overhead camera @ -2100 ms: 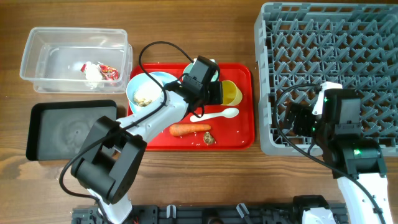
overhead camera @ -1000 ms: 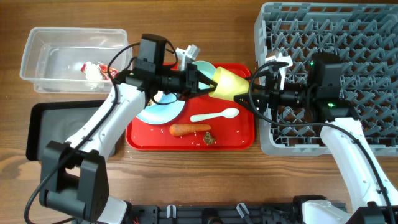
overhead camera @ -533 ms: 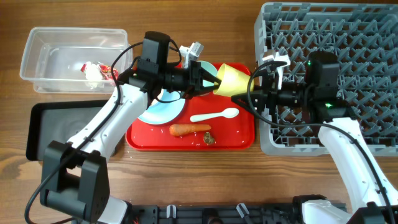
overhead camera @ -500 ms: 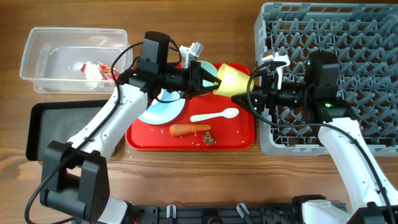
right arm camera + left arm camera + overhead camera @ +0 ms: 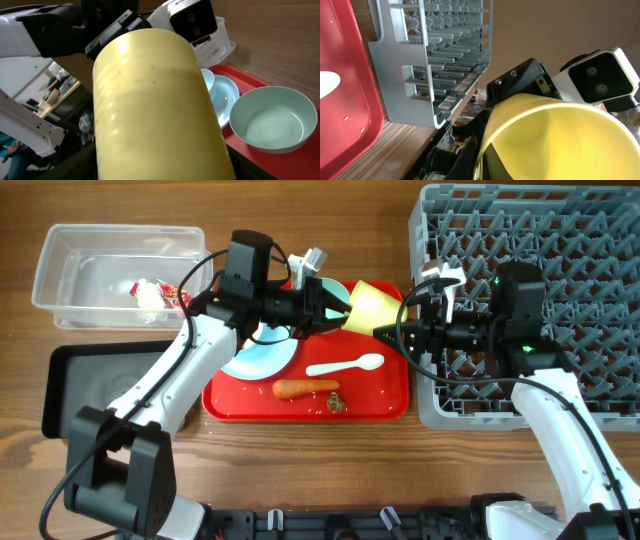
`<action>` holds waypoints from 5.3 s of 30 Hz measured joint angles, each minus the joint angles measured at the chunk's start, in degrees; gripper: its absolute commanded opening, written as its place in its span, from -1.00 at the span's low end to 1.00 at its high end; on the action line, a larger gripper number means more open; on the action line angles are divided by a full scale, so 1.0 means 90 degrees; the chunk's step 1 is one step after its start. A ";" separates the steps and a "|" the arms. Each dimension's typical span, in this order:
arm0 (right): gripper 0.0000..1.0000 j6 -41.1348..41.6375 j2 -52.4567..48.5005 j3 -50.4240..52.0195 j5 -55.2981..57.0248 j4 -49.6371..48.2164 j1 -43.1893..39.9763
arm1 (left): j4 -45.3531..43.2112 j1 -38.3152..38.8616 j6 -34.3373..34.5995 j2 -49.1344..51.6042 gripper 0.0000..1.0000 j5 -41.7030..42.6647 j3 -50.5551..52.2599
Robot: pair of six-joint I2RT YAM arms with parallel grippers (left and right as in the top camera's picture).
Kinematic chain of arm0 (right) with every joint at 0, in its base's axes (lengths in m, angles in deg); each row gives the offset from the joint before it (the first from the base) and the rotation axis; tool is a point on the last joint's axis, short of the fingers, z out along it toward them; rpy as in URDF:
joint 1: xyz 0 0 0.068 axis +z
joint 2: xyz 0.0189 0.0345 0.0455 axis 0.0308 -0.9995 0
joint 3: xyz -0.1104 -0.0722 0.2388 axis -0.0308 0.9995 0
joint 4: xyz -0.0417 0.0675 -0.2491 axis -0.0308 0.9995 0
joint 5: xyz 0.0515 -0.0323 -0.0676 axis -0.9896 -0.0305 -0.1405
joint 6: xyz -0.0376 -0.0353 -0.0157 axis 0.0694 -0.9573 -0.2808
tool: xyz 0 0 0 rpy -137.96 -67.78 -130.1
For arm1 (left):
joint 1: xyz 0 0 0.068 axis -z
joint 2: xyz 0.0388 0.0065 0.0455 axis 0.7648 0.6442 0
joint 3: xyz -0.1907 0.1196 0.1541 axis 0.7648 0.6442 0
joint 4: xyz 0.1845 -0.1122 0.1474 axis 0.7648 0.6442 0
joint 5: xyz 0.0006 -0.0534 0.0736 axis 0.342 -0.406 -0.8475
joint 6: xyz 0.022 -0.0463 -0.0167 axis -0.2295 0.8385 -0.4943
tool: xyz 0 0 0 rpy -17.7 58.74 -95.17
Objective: Sort waste into correct bins and load items into the dishwasher rack
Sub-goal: 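Pass the yellow cup from the left gripper to the right gripper, then place the yellow cup upside down in the rack with the right gripper, then grasp the mint-green bowl with the right gripper and lift it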
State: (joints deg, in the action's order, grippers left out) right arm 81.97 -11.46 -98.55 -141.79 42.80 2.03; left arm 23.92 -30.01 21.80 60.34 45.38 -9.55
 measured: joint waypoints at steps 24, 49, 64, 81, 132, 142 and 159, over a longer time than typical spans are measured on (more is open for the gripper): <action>0.23 0.0005 -0.0002 0.0000 0.0114 -0.0430 0.0022 | -0.0027 -0.0034 0.0051 0.0000 -0.92 -0.0027 0.0000; -0.15 0.0605 0.0386 -0.0180 0.3597 0.1489 -0.0153 | 0.2616 -0.0559 -0.1066 -0.0119 0.21 -0.4286 -0.0010; -0.34 0.0733 0.0855 -0.2441 0.6924 0.4515 -0.2584 | 0.4041 -0.1294 -0.1557 -0.1860 0.24 -0.7145 -0.0012; -0.16 0.1503 -0.0668 -0.2475 0.7837 0.4755 -0.4488 | 0.4078 -0.1294 -0.1605 -0.1860 0.24 -0.7283 -0.0012; 0.15 0.3002 -0.3555 -0.2739 0.7288 0.1656 0.2300 | 0.4726 -0.1294 -0.1608 -0.1865 0.51 -0.7725 -0.0012; -0.71 0.3745 -0.4187 -0.2737 0.7312 0.1472 0.2300 | 0.4726 -0.1294 -0.1608 -0.1865 0.51 -0.7725 -0.0012; -0.91 0.2851 -0.2671 -0.2735 0.7686 0.2203 0.1698 | 0.4728 -0.1294 -0.1608 -0.1865 0.52 -0.7725 -0.0012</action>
State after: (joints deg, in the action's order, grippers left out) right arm 107.63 -35.50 -123.17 -72.62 62.62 17.31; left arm 66.48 -41.66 7.33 43.56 -24.15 -9.66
